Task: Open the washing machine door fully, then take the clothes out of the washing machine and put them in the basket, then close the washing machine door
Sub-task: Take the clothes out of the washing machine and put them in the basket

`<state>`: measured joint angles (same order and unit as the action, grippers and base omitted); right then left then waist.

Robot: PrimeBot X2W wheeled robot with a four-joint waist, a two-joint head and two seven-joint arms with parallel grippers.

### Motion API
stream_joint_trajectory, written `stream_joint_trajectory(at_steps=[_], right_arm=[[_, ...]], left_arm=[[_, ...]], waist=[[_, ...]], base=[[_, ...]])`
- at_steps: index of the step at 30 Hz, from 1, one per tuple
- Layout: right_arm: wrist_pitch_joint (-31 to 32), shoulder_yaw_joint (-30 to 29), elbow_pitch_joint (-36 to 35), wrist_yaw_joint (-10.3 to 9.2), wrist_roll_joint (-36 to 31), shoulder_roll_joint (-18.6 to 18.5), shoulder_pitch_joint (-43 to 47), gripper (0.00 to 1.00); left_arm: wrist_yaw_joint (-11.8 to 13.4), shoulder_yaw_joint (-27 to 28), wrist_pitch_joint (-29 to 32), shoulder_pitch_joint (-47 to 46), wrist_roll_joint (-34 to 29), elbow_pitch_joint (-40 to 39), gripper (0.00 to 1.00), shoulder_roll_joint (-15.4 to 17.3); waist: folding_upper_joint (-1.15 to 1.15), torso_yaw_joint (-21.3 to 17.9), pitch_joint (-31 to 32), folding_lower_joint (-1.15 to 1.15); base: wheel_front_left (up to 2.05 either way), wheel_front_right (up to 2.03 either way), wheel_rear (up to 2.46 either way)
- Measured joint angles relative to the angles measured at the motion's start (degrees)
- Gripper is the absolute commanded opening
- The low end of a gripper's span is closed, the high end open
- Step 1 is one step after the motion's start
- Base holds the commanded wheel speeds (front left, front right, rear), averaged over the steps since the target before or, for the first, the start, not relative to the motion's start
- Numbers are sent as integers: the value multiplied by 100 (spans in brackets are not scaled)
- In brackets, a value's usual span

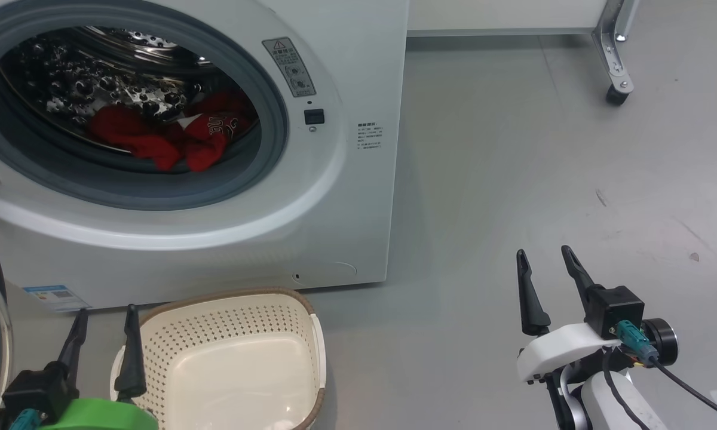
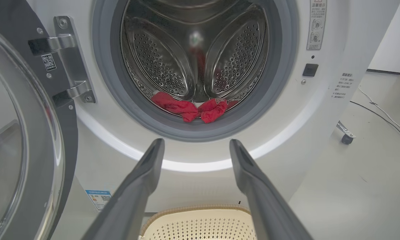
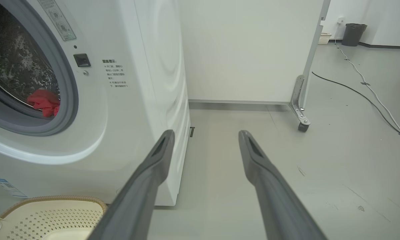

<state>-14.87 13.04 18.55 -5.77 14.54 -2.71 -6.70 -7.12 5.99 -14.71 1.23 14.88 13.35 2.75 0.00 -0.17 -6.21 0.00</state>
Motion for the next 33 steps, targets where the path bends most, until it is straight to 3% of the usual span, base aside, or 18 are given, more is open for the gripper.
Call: stream_joint_trajectory(at_steps=[11,17,33], right_arm=[[0,187,-67,-45,0,-1,-18,100],[0,300,-140,-90,21,-2,-143,100],[0,708,-372,-102,196,-11,-729,100]], left_arm=[[0,-415,0,-51,385,167,100,2],[0,-597,0,-545,583,200,100,71],[0,-800,354,-2626,822,377,100,973]], waist=[[0,-68,-515,0],[0,-114,-839,0],[0,-427,-1850,0]], base=[[0,0,0],[0,0,0],[0,0,0]])
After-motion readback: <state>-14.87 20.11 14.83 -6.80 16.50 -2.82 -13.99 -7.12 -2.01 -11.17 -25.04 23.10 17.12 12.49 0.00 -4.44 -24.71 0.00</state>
